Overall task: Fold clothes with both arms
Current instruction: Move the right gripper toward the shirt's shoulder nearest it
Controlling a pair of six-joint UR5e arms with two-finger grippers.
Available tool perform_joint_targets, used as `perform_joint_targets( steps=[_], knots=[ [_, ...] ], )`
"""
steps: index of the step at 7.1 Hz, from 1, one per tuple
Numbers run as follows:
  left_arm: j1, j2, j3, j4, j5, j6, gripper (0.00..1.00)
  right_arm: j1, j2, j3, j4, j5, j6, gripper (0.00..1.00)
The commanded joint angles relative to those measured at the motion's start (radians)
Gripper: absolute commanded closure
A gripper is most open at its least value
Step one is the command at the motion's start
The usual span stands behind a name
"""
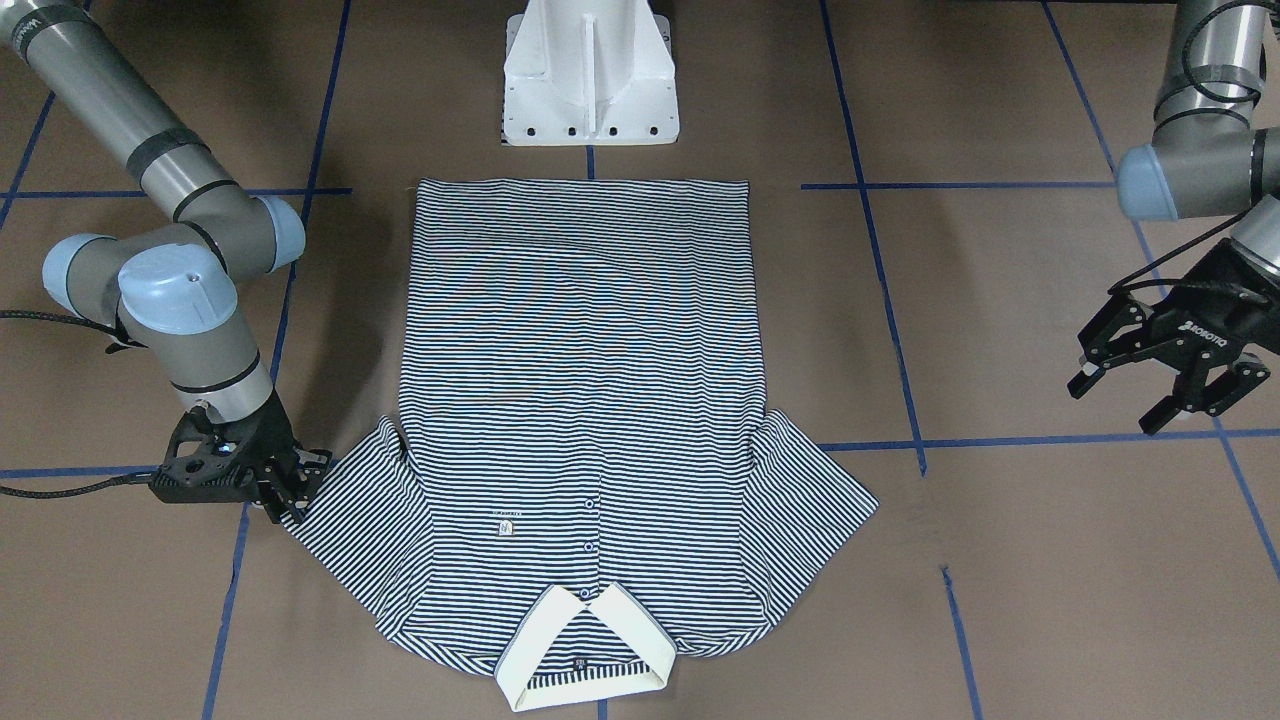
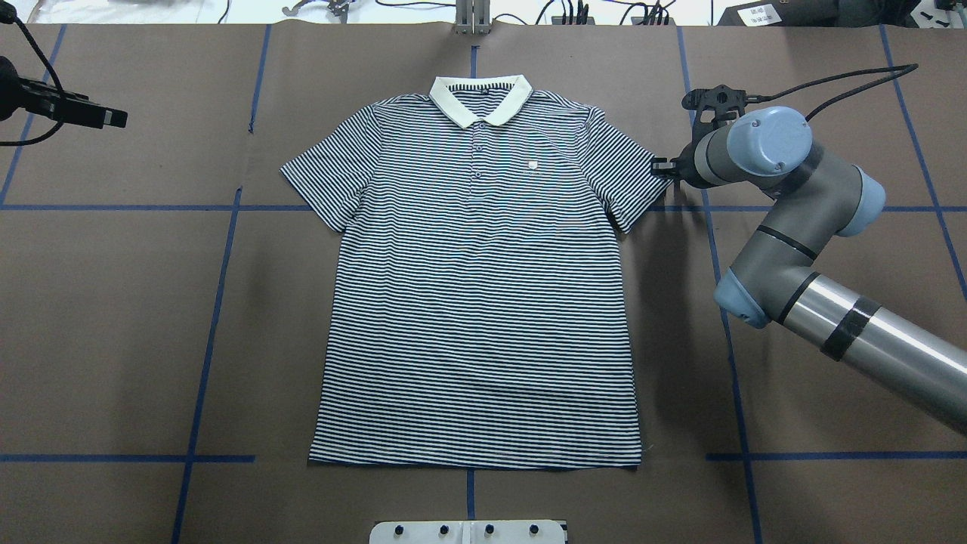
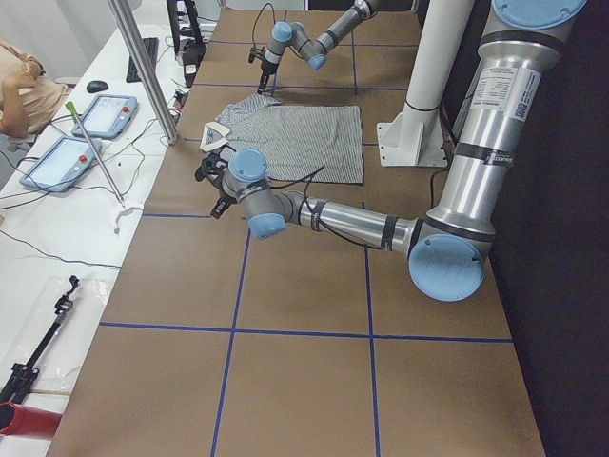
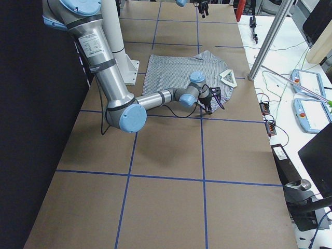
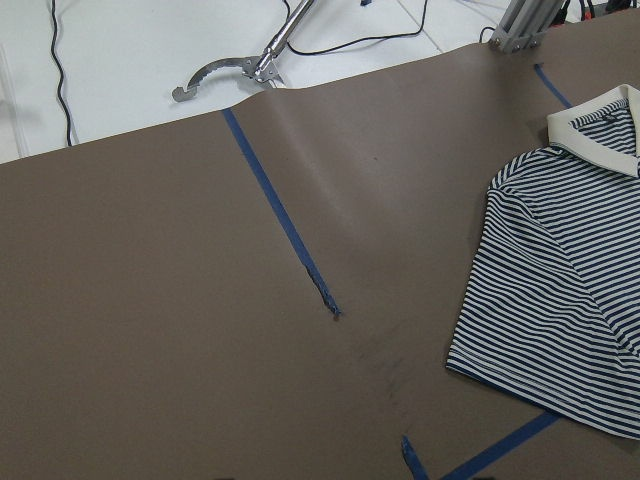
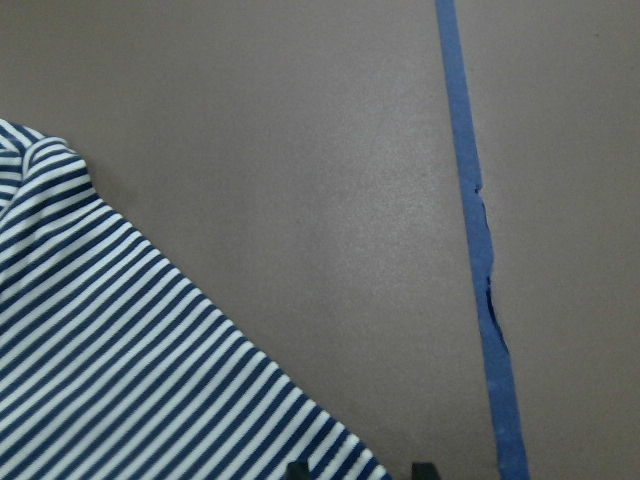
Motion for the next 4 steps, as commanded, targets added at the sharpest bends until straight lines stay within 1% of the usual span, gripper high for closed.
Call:
perform_joint_targets(
  steps=[1, 2, 3, 4],
  knots=[
    [0.000, 0.001, 0.000, -0.002, -0.001, 0.002, 0.16, 0.001, 0.003, 0.006, -0.001, 0.000, 0.004, 1.00],
    [0.000, 0.004, -0.003, -0.004, -0.001, 0.002, 0.16, 0.007, 0.020, 0.023, -0.018, 0.000, 0.005, 1.00],
    [0.000, 0.010, -0.006, -0.014, -0.001, 0.002, 0.16, 0.007, 0.034, 0.059, -0.073, 0.000, 0.040, 1.00],
    [0.000, 0.010, -0.006, -0.014, -0.001, 0.002, 0.16, 0.004, 0.075, 0.113, -0.201, -0.001, 0.067, 1.00]
  ],
)
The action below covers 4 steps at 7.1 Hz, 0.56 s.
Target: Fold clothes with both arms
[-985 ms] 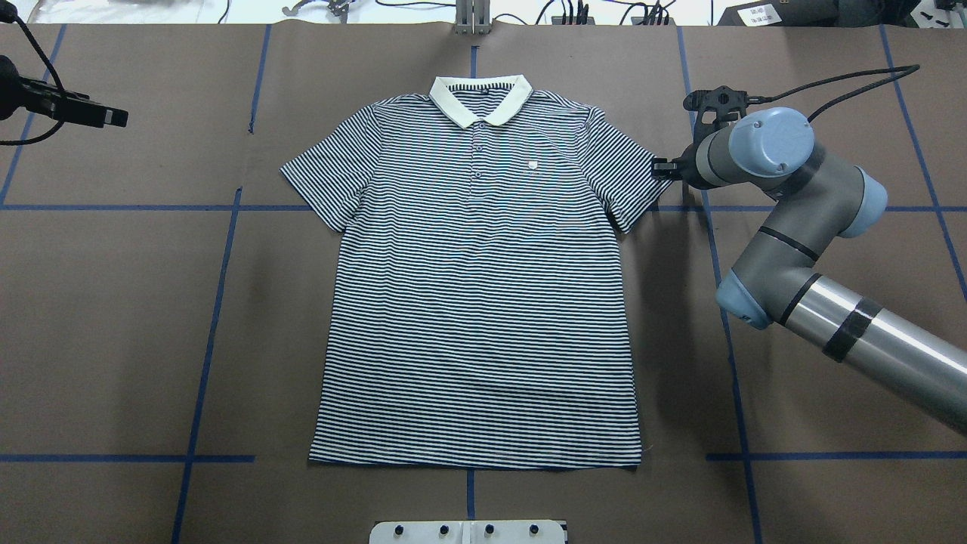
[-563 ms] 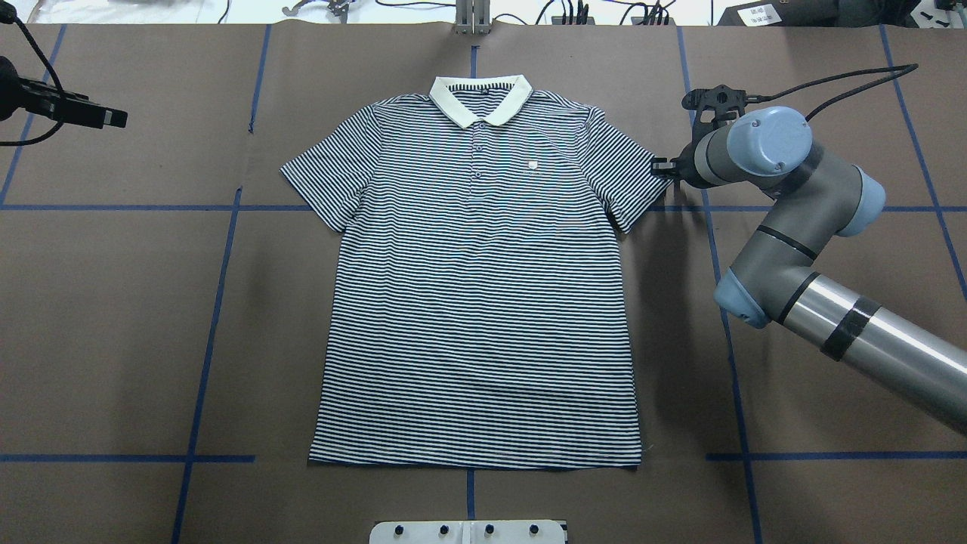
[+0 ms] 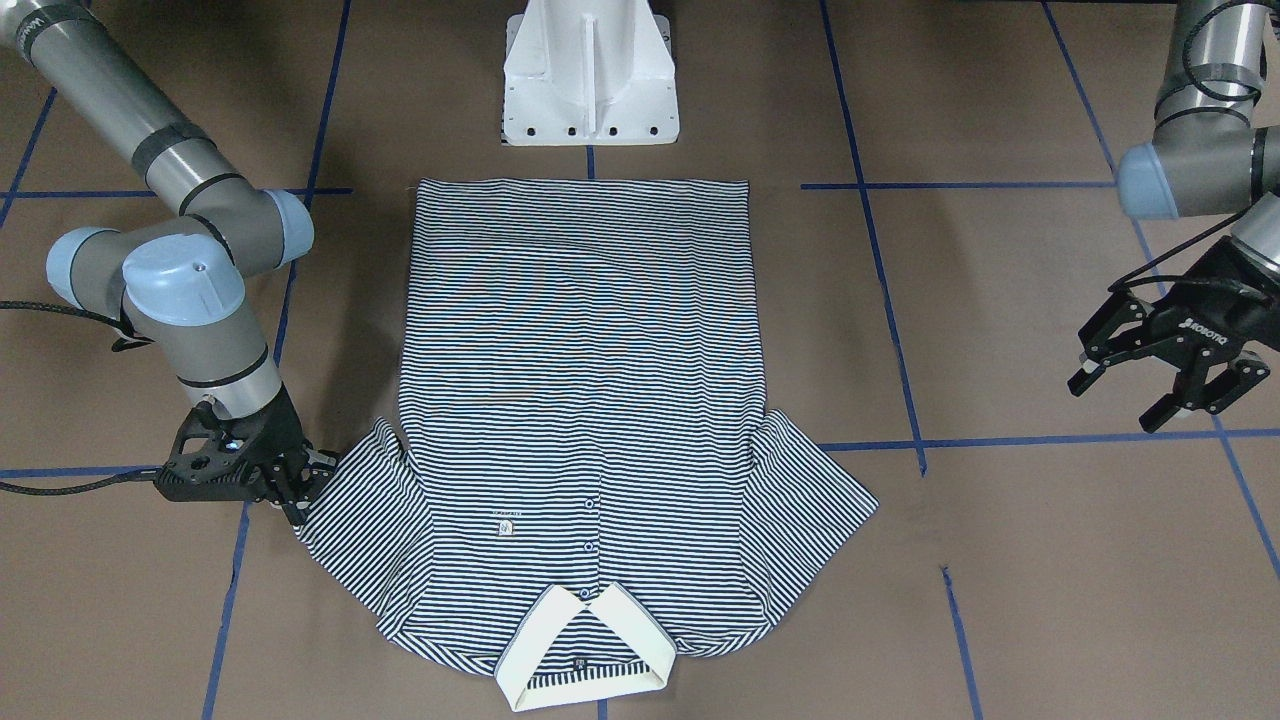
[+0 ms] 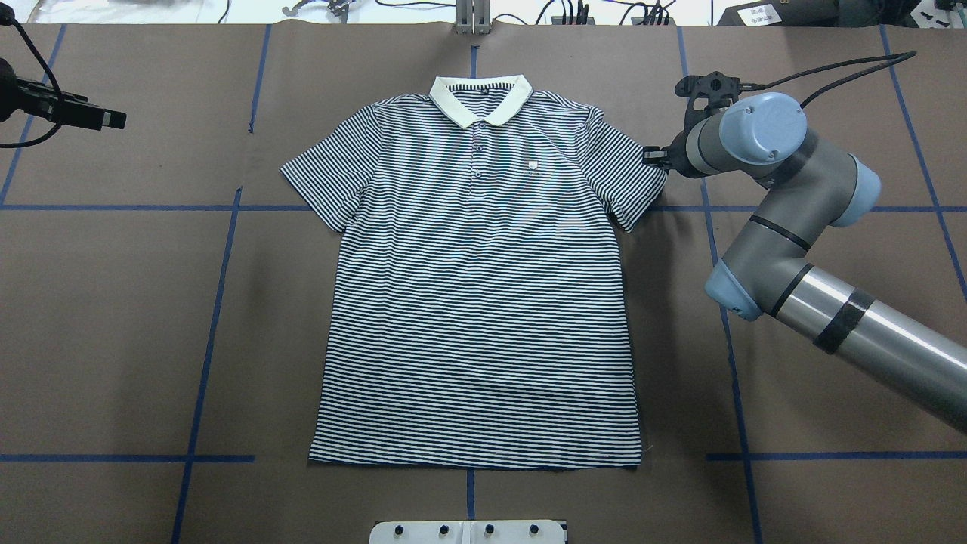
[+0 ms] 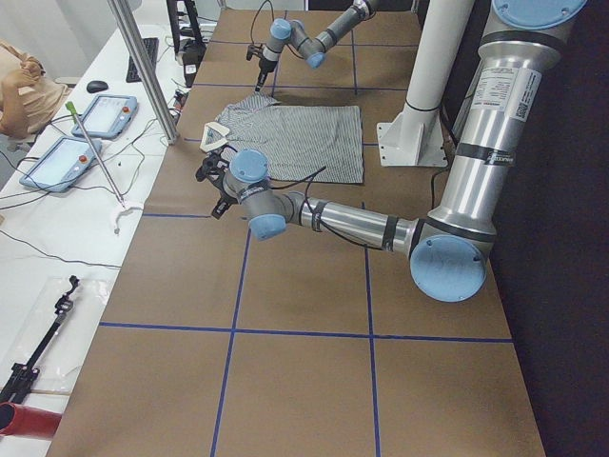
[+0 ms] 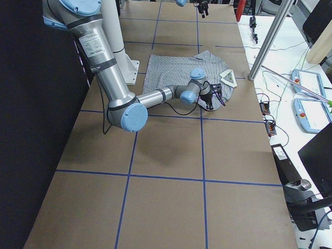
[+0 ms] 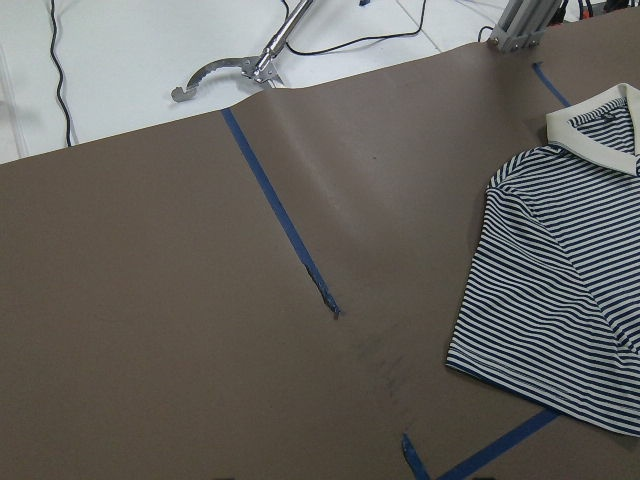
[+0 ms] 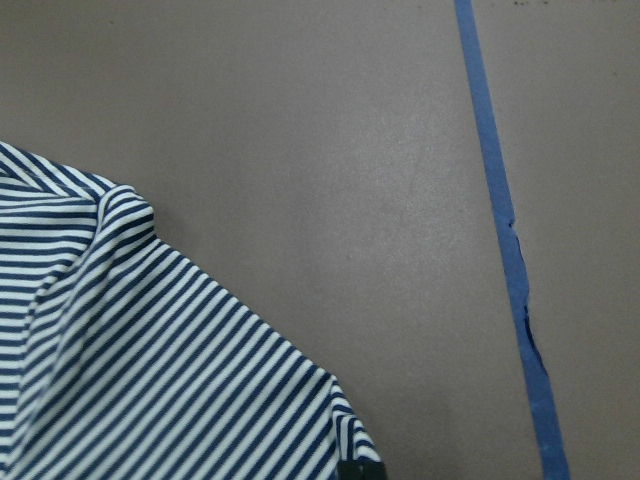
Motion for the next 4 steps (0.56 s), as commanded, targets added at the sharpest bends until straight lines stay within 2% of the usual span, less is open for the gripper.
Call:
perform_joint_targets(
  steps=[1, 3, 4],
  knots=[
    [0.000, 0.002, -0.001, -0.004, 0.000, -0.001, 0.16, -0.020, 0.102, 0.080, -0.221, -0.027, 0.117, 1.00],
    [0.000, 0.002, -0.001, -0.004, 0.000, 0.000, 0.16, -0.124, 0.269, 0.050, -0.346, -0.137, 0.285, 1.00],
    [0.000, 0.002, -0.001, -0.004, 0.000, -0.001, 0.16, -0.151, 0.325, 0.007, -0.354, -0.162, 0.323, 1.00]
  ],
)
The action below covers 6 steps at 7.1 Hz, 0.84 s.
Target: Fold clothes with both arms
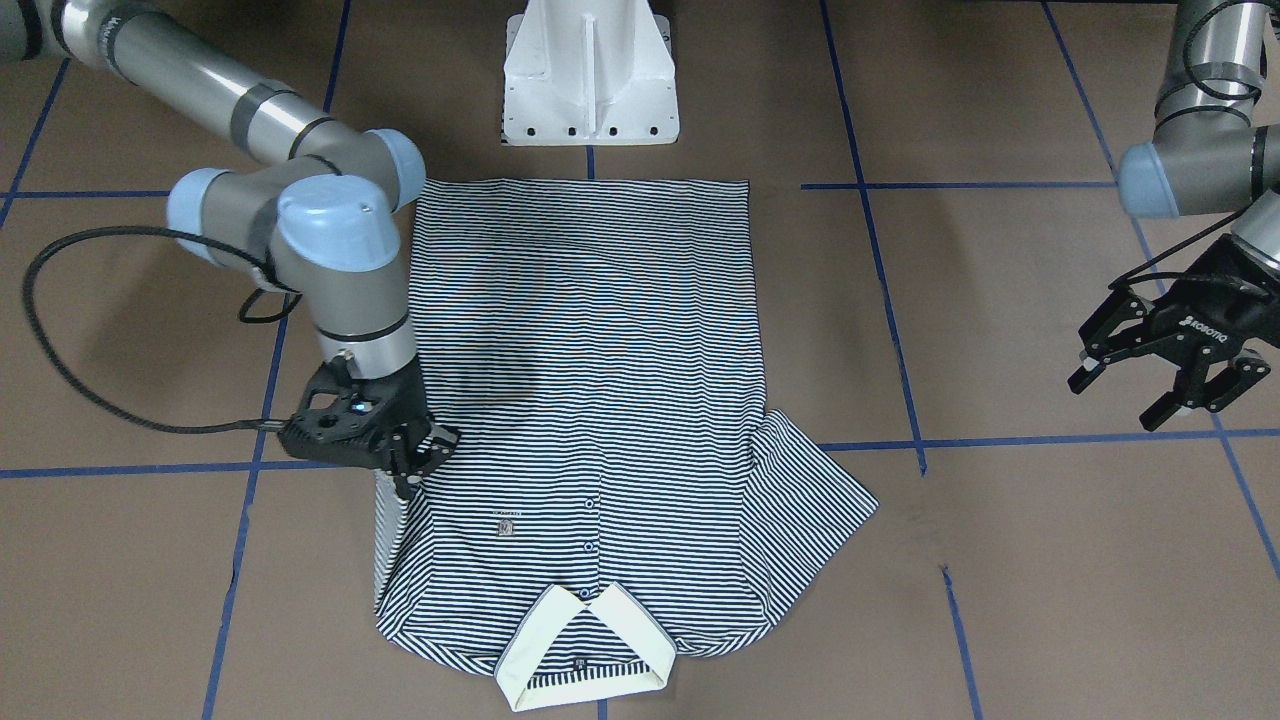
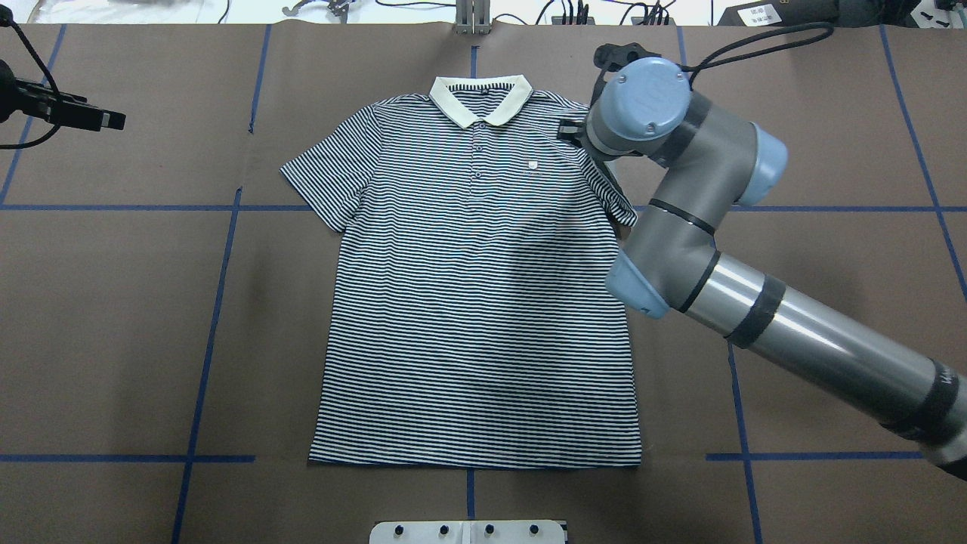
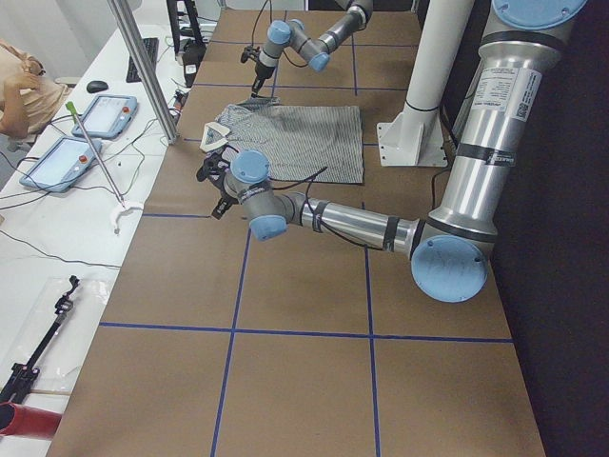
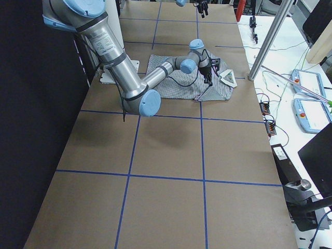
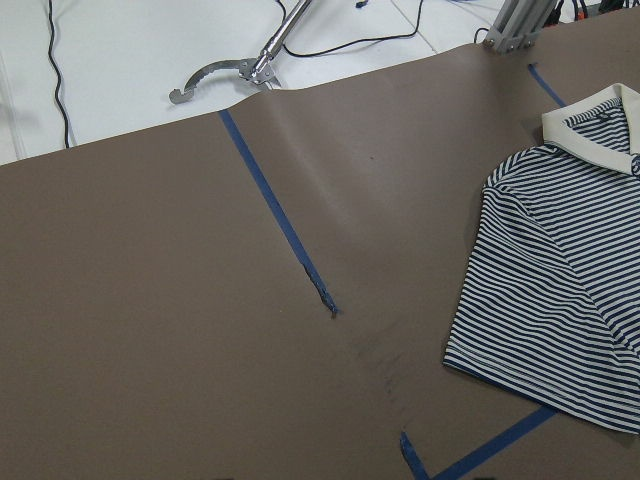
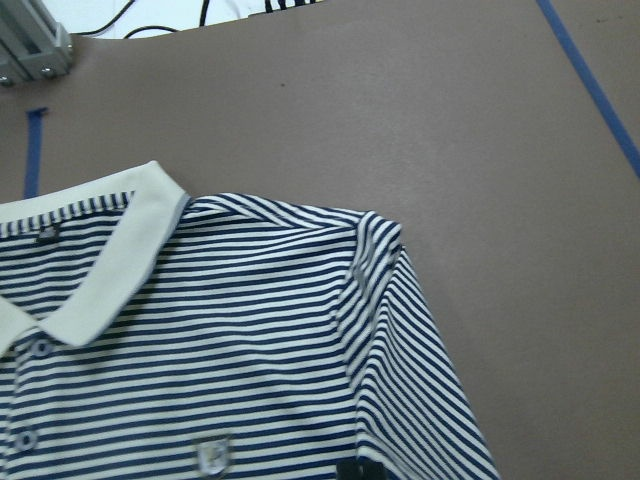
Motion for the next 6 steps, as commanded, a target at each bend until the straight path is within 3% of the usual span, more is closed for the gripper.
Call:
perform_joint_targets(
  steps=[1, 2, 4, 5, 6],
  knots=[
    [0.000, 0.000, 0.000, -0.002, 0.000, -0.001, 0.16, -0.064, 0.144, -0.116, -0.036, -0.087, 0.081, 1.00],
    [0.000, 0.000, 0.000, 0.000, 0.000, -0.003, 0.16, -0.089, 0.160, -0.166, -0.032, -0.124, 0.072, 1.00],
    [0.000, 0.000, 0.001, 0.000, 0.000, 0.000, 0.08, -0.109, 0.163, -0.168, -0.032, -0.146, 0.056, 0.01],
    [0.002, -0.001, 0.001, 0.000, 0.002, 0.000, 0.01, -0.105, 0.169, -0.163, -0.031, -0.140, 0.023, 0.00],
    [0.006, -0.003, 0.003, 0.001, 0.002, -0.003, 0.00, -0.073, 0.184, -0.157, -0.037, -0.095, -0.047, 0.00]
  ],
)
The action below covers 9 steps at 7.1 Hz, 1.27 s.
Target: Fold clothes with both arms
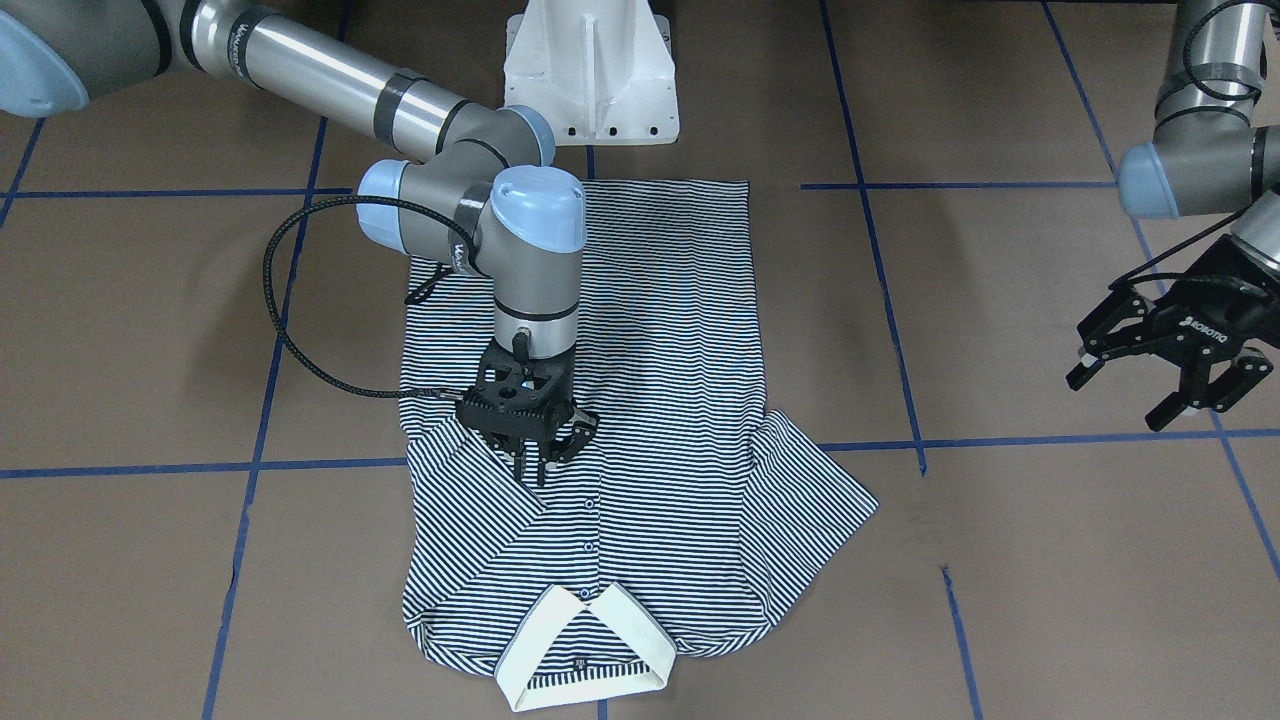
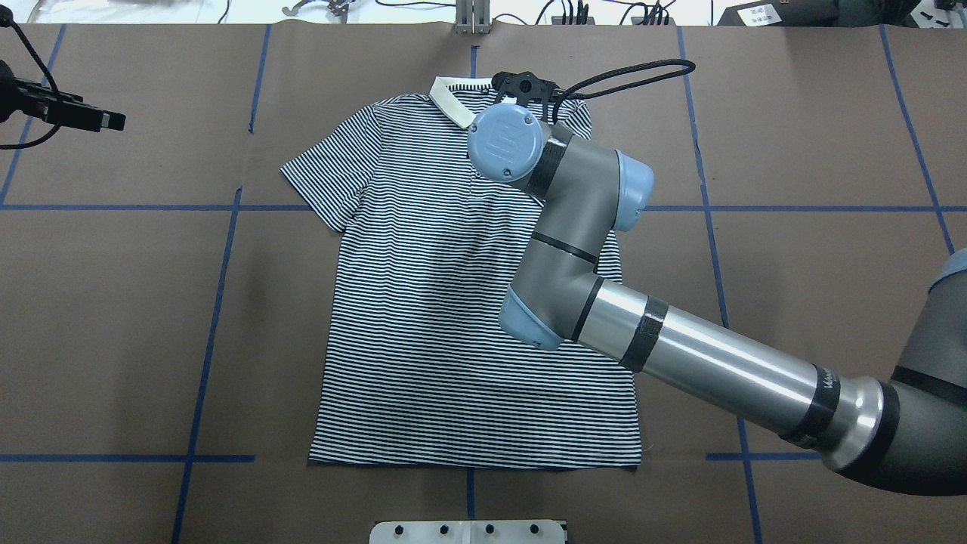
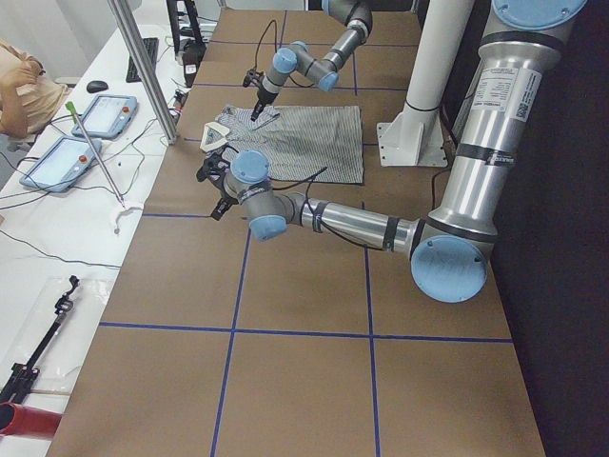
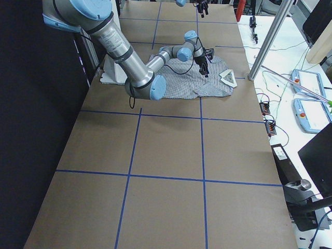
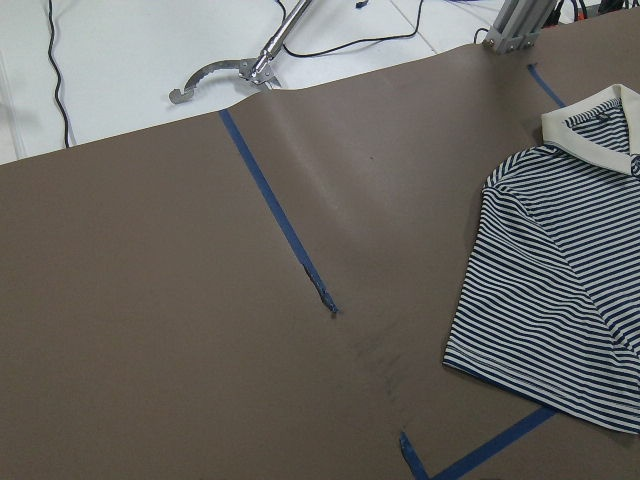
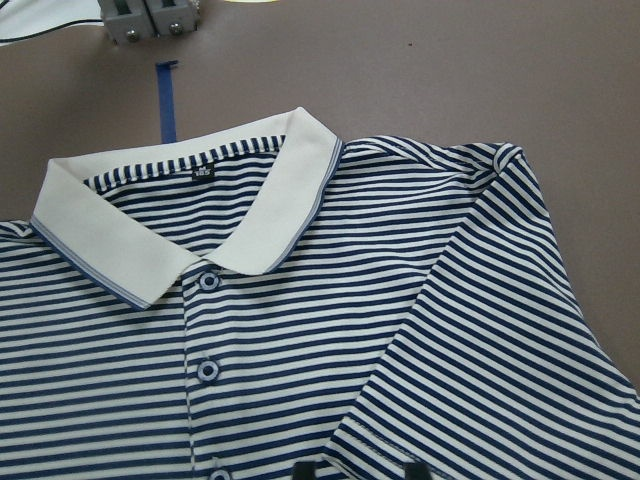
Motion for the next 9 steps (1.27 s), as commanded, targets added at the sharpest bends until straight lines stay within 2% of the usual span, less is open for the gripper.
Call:
perform_joint_targets(
  steps=[1, 2, 3, 5, 6, 7, 8, 9],
  knots=[
    [0.022, -0.014, 0.007, 0.007, 0.000, -0.011, 0.00, 0.093, 0.006, 0.011, -0.006, 0.191, -0.140, 0.00],
    [0.074, -0.043, 0.013, 0.012, 0.087, -0.118, 0.00, 0.165, -0.042, 0.066, -0.006, 0.294, -0.238, 0.00],
    [0.156, -0.079, 0.026, 0.019, 0.190, -0.230, 0.03, 0.239, -0.137, 0.150, -0.001, 0.371, -0.344, 0.00],
    [0.250, -0.127, 0.061, 0.039, 0.330, -0.394, 0.32, 0.405, -0.297, 0.227, 0.022, 0.586, -0.607, 0.00],
    [0.276, -0.174, 0.105, 0.052, 0.383, -0.460, 0.41, 0.457, -0.373, 0.231, 0.148, 0.657, -0.633, 0.00],
    [0.321, -0.243, 0.165, 0.106, 0.458, -0.481, 0.42, 0.496, -0.426, 0.232, 0.243, 0.712, -0.637, 0.00],
    [0.350, -0.283, 0.215, 0.127, 0.515, -0.490, 0.43, 0.500, -0.432, 0.232, 0.249, 0.722, -0.638, 0.00],
    [0.364, -0.301, 0.249, 0.125, 0.523, -0.487, 0.43, 0.501, -0.435, 0.232, 0.250, 0.719, -0.635, 0.00]
  ],
)
